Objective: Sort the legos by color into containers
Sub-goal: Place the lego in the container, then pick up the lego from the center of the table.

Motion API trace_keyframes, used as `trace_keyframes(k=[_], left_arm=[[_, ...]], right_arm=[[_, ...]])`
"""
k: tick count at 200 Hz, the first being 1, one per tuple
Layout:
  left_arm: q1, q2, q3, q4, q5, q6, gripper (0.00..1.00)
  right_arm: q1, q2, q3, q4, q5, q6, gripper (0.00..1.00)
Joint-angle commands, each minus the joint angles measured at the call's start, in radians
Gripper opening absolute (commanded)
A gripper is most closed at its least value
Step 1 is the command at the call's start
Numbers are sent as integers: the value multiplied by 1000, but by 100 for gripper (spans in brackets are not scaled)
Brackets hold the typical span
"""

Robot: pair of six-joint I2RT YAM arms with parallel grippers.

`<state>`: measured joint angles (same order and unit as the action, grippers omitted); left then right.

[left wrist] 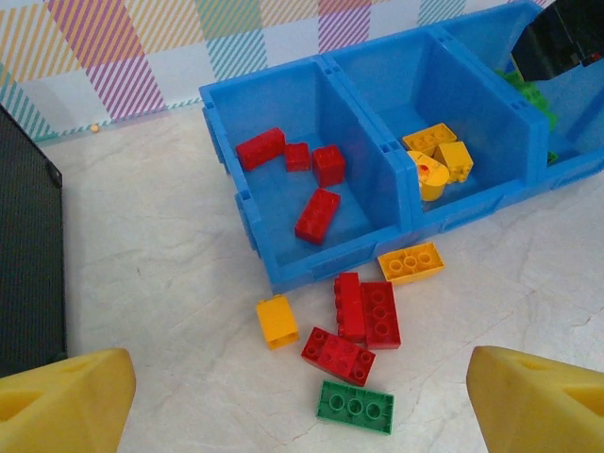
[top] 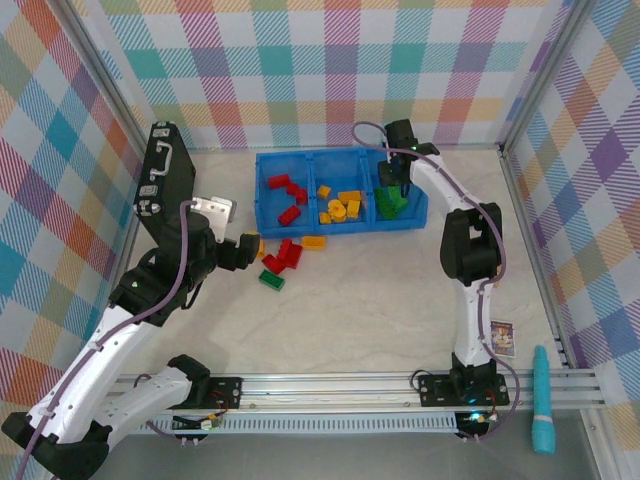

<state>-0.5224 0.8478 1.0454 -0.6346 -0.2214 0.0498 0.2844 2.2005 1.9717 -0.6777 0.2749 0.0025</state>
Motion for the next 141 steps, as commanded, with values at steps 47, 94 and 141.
trace_keyframes(k=[47,94,141], left_arm=[[-7,-33,25,-21,16,9,90],[-7,-61,22,-17,25,8,90],[-7,-89,22,-25,30,8,90]], right_arm=[[9,-260,-130,-46,-18,-22,55],[203,-506,-325,-4,-87,-152,59],[433,-542,-386,-38,-225,-82,62]])
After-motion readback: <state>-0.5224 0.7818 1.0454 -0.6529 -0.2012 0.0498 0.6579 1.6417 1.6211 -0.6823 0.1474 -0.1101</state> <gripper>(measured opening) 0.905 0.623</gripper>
